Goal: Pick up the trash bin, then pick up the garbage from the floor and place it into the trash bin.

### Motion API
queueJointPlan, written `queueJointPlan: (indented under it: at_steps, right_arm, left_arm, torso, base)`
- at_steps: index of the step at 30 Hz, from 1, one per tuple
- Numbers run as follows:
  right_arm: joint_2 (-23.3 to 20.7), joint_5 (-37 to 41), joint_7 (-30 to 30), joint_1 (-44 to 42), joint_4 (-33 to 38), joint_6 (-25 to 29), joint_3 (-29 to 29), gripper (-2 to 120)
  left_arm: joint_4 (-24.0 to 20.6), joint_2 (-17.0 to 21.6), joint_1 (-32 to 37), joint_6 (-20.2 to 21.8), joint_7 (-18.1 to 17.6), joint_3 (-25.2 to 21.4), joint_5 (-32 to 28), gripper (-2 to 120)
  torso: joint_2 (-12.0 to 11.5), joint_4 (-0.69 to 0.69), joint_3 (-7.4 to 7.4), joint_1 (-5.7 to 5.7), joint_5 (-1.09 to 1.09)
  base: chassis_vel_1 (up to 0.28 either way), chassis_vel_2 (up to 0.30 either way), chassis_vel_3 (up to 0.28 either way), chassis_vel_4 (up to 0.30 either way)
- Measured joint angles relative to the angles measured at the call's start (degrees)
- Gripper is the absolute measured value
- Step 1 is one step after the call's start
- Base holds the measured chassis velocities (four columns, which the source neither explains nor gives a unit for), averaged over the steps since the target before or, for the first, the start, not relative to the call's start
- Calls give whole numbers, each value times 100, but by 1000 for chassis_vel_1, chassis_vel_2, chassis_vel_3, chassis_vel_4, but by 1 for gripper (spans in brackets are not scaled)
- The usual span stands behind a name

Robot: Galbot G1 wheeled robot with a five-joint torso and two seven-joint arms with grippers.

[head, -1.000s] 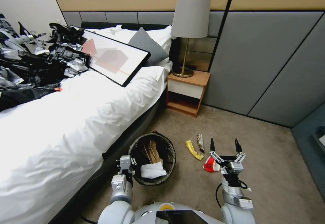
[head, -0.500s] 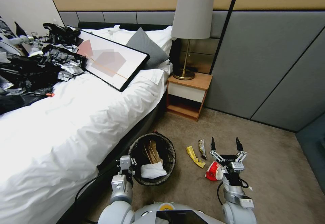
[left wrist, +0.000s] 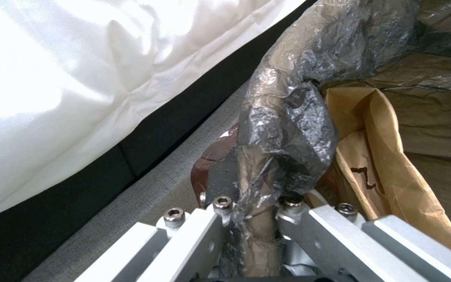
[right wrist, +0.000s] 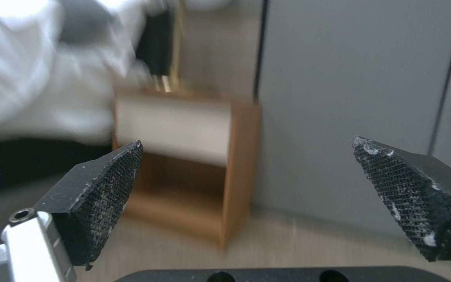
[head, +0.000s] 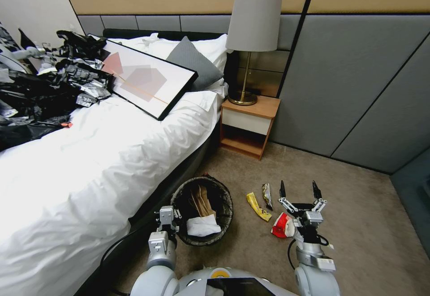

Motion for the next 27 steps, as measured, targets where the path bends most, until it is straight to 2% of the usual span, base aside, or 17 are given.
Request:
queueJointPlan:
  at_steps: [1, 3, 4, 5, 8, 14, 17, 21, 25, 27]
  right_arm:
    - [-68, 108, 16, 75, -110, -236, -39, 100]
    - [-109, 165, 16, 117, -171, -365, -59, 100]
    - [-211, 307, 14, 218, -310, -698, -114, 100]
    - [-211, 307, 14, 218, -310, -698, -114, 100]
    - [-365, 511, -19, 515, -644, -1278, -185, 100]
    - [-502, 769, -65, 835, -1071, -1836, -254, 100]
    - [-587, 809, -105, 1084, -1508, -2219, -297, 100]
    - [-625, 797, -105, 1269, -1891, -2394, -333, 100]
    - [-676, 727, -157, 1599, -2663, -2432, -382, 100]
    - [-676, 722, -165, 1649, -2760, -2428, -382, 100]
  left_arm:
    - [0, 7, 1, 0, 0, 2, 0, 0]
    - [1, 11, 1, 0, 0, 3, 1, 0]
    - [1, 16, 1, 0, 0, 10, 2, 0]
    - [1, 16, 1, 0, 0, 10, 2, 0]
    - [1, 26, -1, 0, 1, 37, 5, 0]
    - [1, 41, -1, -2, 1, 46, 8, 0]
    - [1, 43, -2, -4, 1, 60, 13, 0]
    - [1, 44, -1, -6, 1, 70, 18, 0]
    - [-11, 42, 12, -6, 0, 44, 23, 0]
    - [-13, 42, 14, -6, -1, 39, 23, 0]
  torso:
    - [0, 0, 0, 0, 0]
    - [0, 1, 0, 0, 0]
    - [0, 0, 0, 0, 0]
    - [0, 0, 0, 0, 0]
    - [0, 1, 0, 0, -1]
    - [0, 0, 0, 0, -1]
    - [0, 1, 0, 0, -2]
    - [0, 0, 0, 0, 0]
    - [0, 0, 0, 0, -1]
    - [0, 0, 0, 0, -1]
  base:
    - [0, 0, 0, 0]
    - [0, 0, 0, 0]
    - [0, 0, 0, 0]
    - [0, 0, 0, 0]
    - [0, 0, 0, 0]
    - [0, 0, 0, 0]
    - [0, 0, 0, 0]
    - [0, 0, 0, 0]
    - [0, 0, 0, 0]
    - [0, 0, 0, 0]
